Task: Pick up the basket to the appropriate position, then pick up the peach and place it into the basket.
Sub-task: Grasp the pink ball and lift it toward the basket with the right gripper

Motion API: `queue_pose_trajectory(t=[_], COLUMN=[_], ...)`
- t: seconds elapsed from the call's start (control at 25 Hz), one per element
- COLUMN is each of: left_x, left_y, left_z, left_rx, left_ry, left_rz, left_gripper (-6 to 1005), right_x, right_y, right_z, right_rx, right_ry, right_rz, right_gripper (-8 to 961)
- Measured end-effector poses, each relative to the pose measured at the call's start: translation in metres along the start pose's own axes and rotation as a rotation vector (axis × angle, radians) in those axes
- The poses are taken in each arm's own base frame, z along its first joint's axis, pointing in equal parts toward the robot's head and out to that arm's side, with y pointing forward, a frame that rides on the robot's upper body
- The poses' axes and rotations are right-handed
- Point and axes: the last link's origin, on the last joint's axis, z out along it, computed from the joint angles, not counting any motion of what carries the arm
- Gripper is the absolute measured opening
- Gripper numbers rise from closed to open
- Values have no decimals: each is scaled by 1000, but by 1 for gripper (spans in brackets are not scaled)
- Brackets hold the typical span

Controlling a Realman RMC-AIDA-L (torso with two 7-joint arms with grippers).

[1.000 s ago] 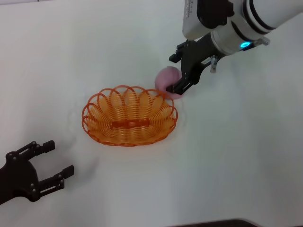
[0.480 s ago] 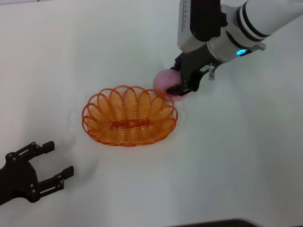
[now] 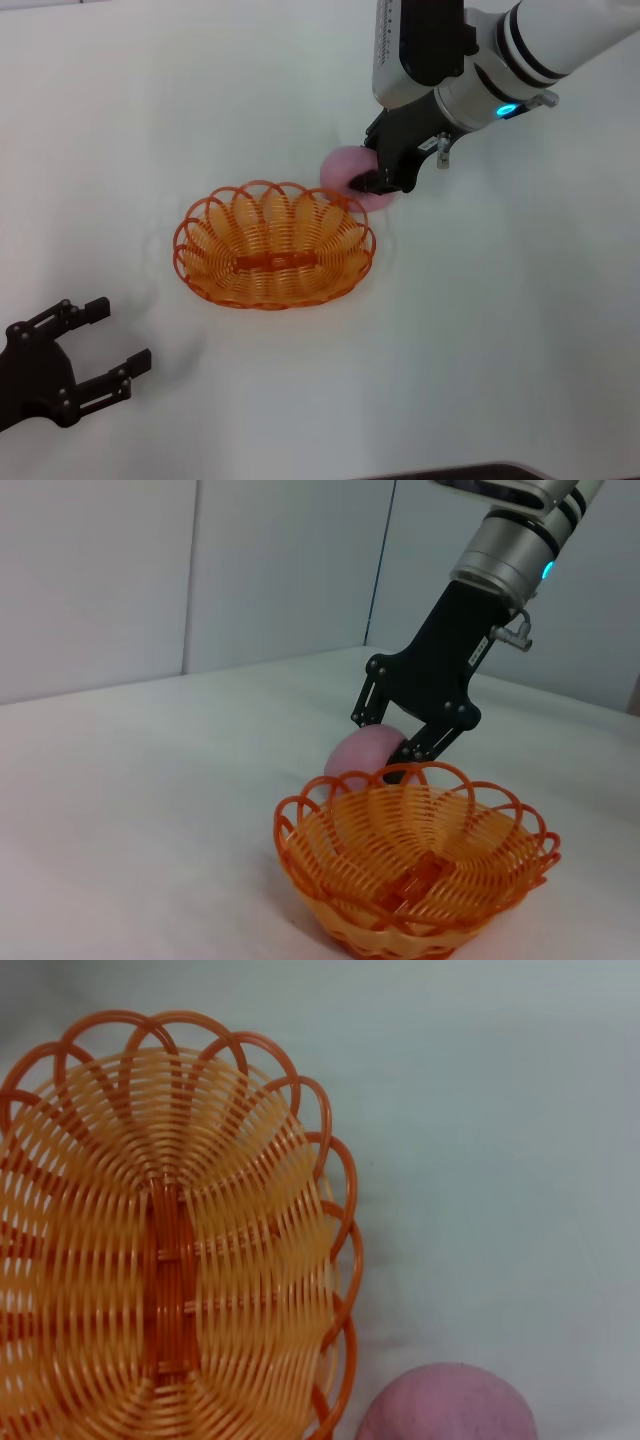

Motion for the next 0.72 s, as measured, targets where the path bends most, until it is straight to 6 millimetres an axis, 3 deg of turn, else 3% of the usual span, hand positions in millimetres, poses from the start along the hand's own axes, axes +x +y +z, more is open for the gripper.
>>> queue_pose_trajectory(t=[0.72], left_x=[0], left_y=[1], left_z=[0], left_rx=[-4], left_ry=[2], left_rz=[-3], left_gripper=[814], right_x=[0], right_y=[0], right_z=[-1], right_rx=[-1], right_ry=[-16], right_rz=[13], right_gripper=[250])
